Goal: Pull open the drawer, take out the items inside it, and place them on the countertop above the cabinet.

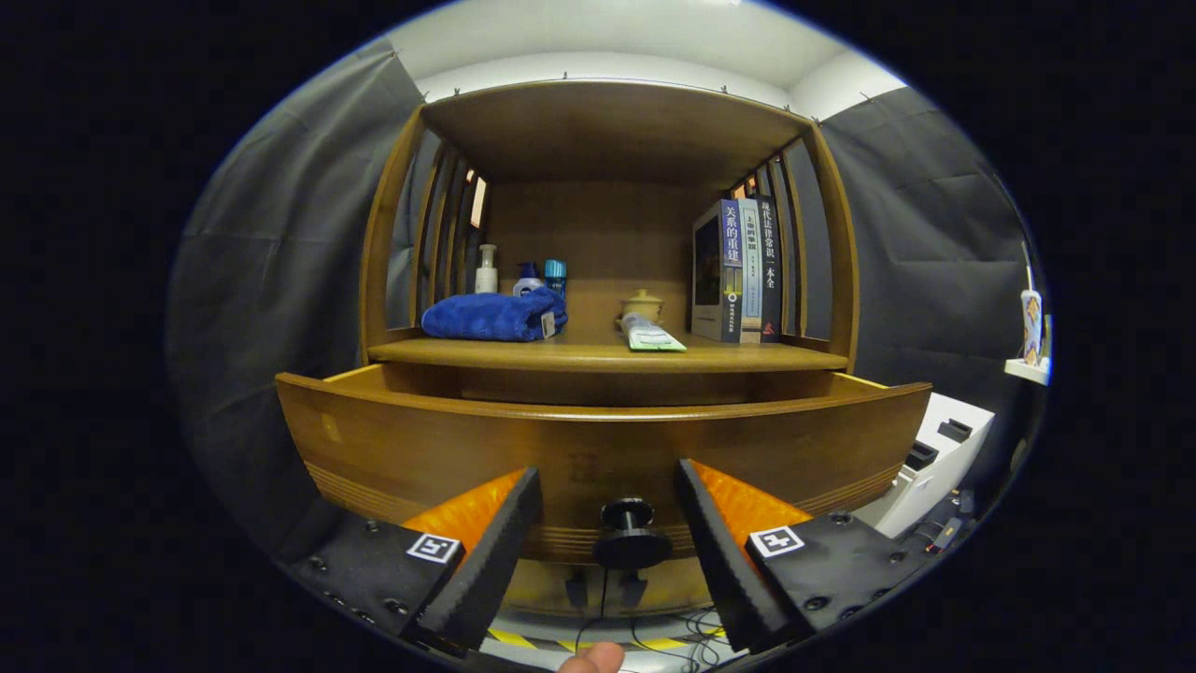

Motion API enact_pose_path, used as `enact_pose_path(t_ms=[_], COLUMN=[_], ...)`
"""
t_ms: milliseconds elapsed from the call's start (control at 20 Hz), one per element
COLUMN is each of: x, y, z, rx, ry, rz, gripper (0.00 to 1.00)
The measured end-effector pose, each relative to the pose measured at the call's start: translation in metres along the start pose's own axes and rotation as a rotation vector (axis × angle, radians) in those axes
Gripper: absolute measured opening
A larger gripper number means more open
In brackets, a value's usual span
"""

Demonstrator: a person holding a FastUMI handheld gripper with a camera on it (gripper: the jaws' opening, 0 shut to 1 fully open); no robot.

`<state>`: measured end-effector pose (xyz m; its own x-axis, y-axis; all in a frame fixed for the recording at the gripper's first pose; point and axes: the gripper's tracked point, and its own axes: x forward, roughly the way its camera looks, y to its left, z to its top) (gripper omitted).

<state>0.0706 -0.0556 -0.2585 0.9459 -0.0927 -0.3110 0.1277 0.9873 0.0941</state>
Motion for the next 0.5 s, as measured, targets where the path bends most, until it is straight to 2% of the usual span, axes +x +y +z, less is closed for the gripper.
enact_pose_path(t_ms=[500], x=[0.075], y=[-0.003], z=[0.008], rx=[0.002], ry=[-0.013], rz=[0.007], gripper=[0.97])
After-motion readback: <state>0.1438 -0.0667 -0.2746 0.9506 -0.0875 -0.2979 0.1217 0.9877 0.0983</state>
